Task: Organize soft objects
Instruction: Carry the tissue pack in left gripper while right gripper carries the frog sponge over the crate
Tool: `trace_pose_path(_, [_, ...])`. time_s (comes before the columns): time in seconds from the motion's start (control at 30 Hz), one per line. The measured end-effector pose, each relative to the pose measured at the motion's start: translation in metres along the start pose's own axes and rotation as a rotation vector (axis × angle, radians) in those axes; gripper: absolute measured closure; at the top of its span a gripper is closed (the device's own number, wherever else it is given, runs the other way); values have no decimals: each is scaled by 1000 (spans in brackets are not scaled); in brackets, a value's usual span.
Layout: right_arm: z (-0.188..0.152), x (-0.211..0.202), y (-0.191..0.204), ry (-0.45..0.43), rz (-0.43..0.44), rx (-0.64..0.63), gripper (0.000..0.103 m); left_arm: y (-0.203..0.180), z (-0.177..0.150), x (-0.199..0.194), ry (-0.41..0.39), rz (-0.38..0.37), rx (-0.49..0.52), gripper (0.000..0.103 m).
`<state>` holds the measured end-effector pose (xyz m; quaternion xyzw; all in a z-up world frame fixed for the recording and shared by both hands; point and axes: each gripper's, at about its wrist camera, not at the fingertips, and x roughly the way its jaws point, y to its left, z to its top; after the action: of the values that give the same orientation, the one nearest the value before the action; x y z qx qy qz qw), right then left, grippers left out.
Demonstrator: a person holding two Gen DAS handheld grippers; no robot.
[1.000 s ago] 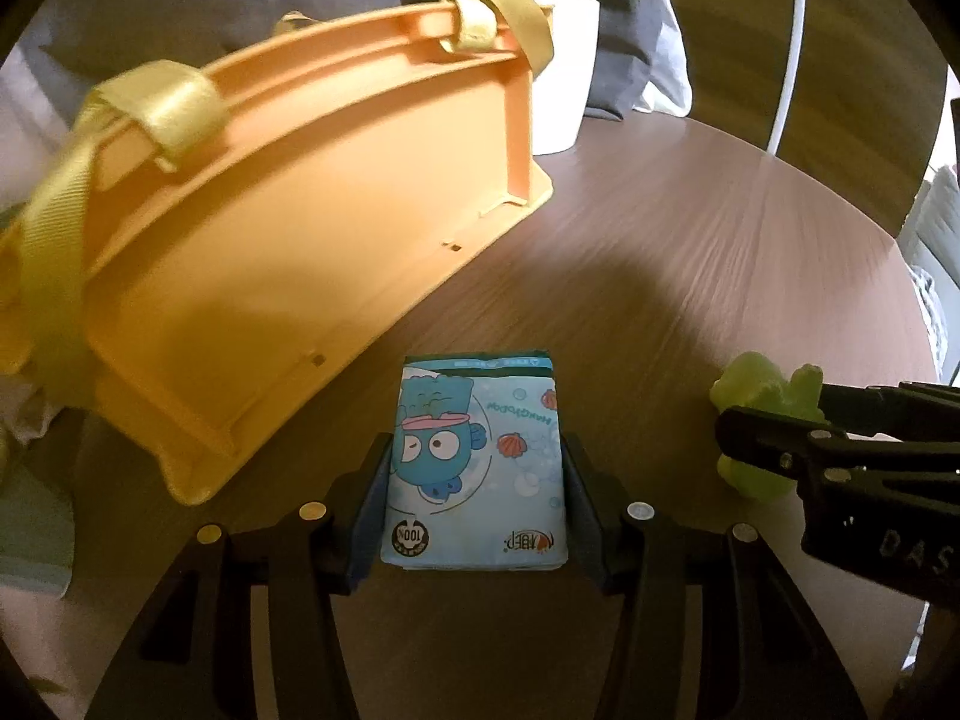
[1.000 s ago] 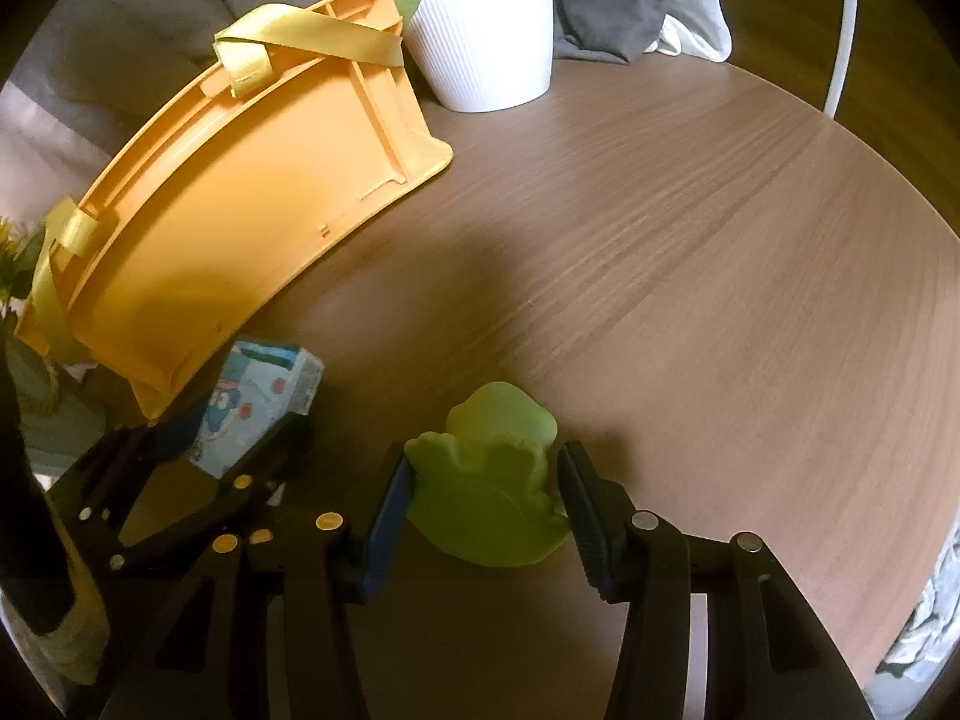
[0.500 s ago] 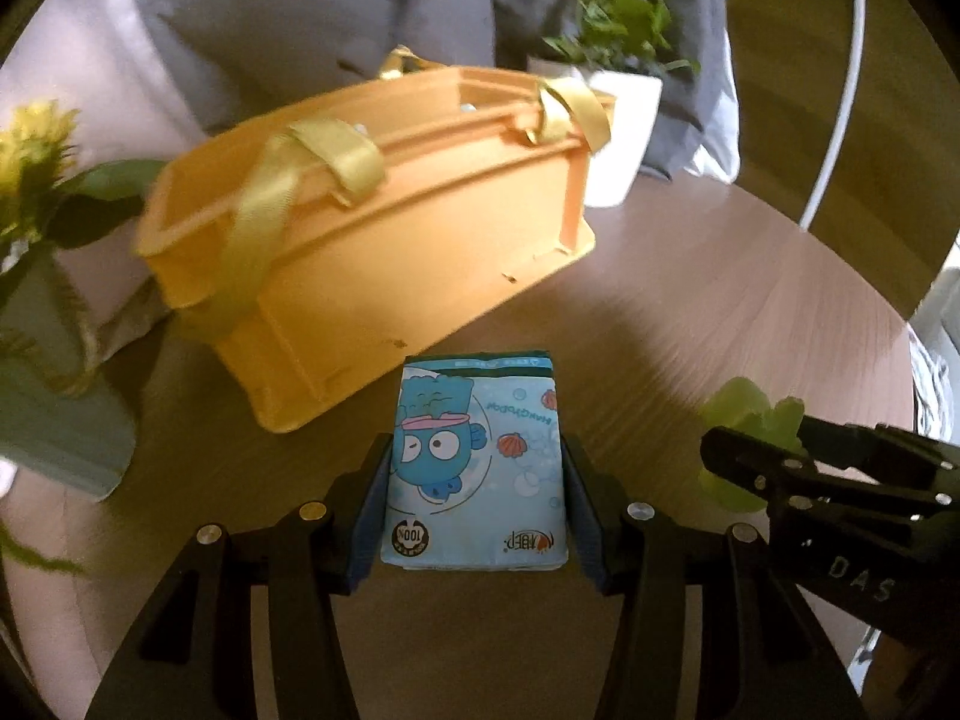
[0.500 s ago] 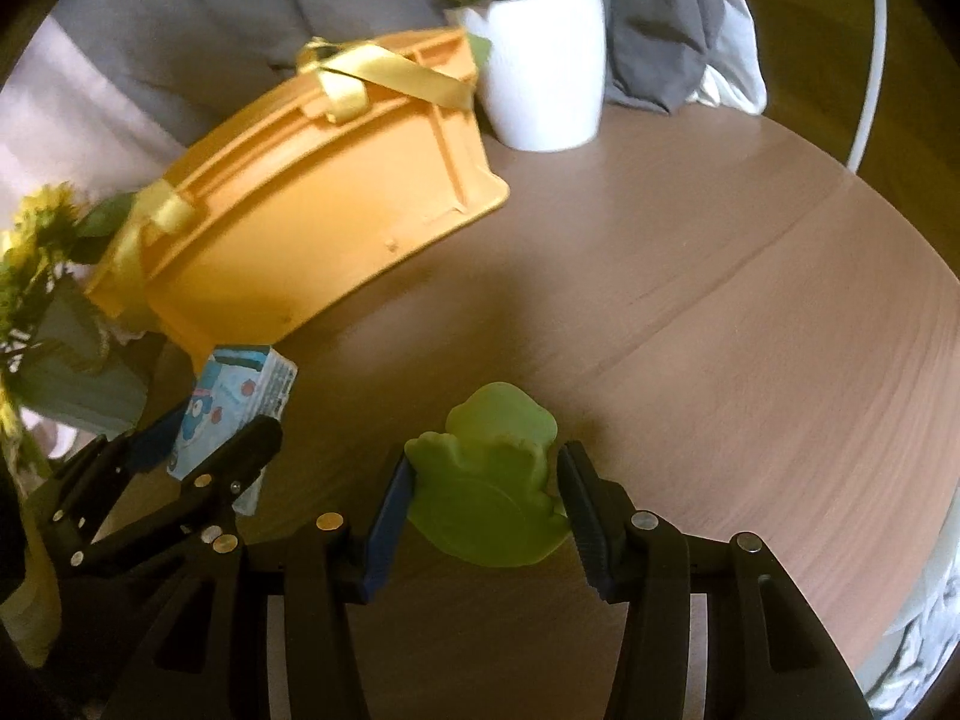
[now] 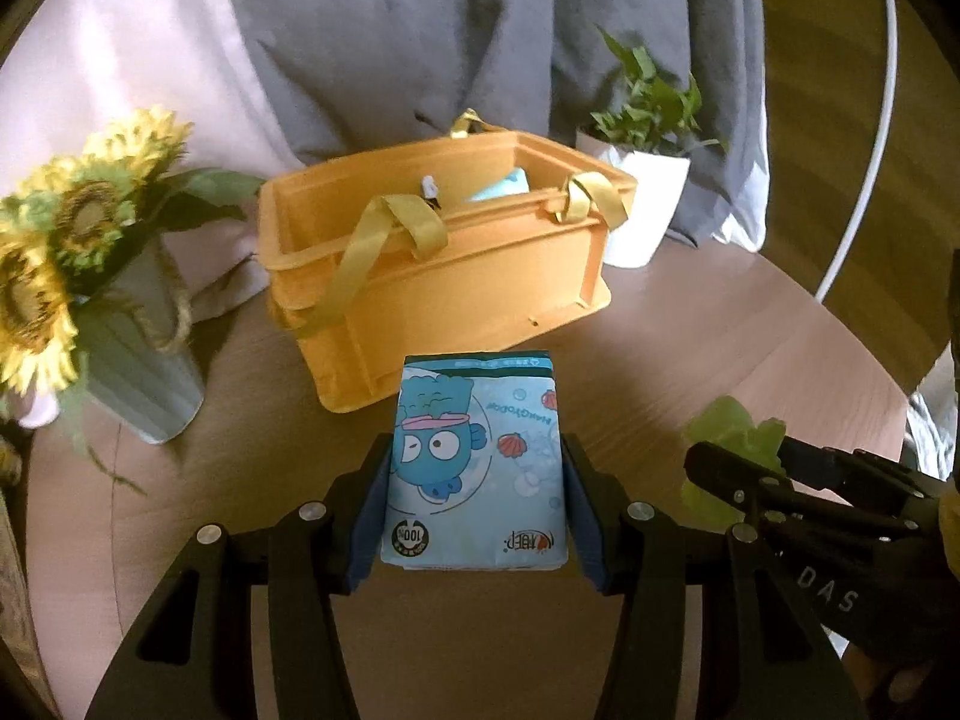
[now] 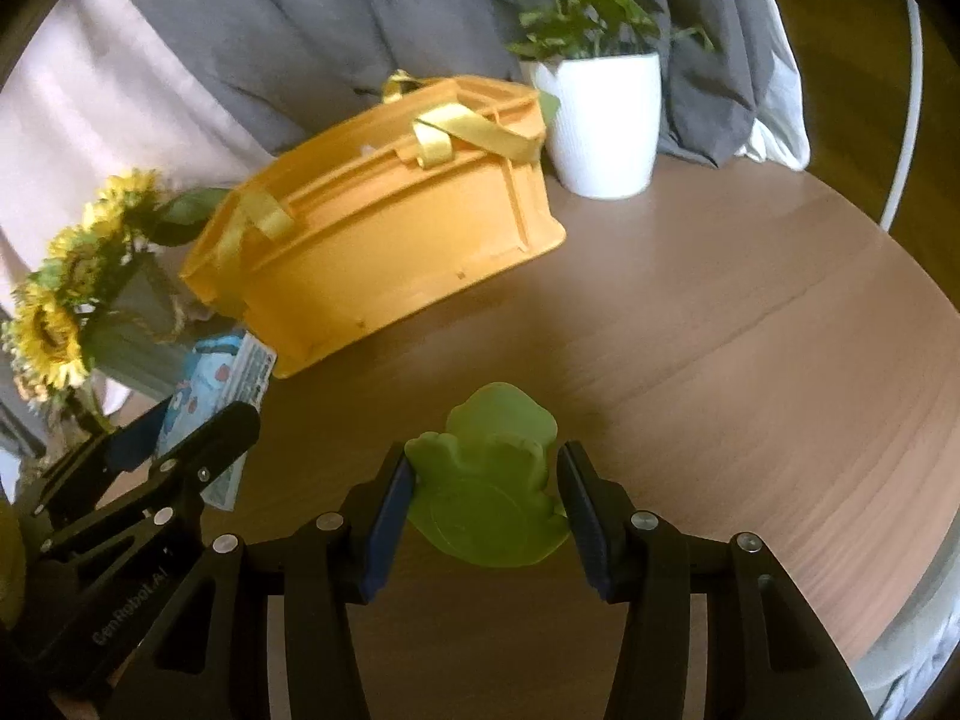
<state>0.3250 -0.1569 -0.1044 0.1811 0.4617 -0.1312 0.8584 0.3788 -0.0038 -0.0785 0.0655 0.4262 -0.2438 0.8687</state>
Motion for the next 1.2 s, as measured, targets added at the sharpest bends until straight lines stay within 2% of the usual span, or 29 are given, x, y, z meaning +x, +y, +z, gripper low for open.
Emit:
trace_pose_path(0.33, [19,-33,-7,-68,74,-124,52,-20,3,-31,-56,84,-112,51])
trace_pose_path(0.67, [42,-53,-27,-127,161,-188,52,-46,13,-53,-135,164,-183,51])
trace_pose_path(0.93, [61,-68,-40,-182,209,-230,52,-61,27,-61,-186,210,-220,51])
trace_pose_path(1.2, [84,-77,-41,-243,255,-250,52,-66,48,-69,-243,246,-211,51])
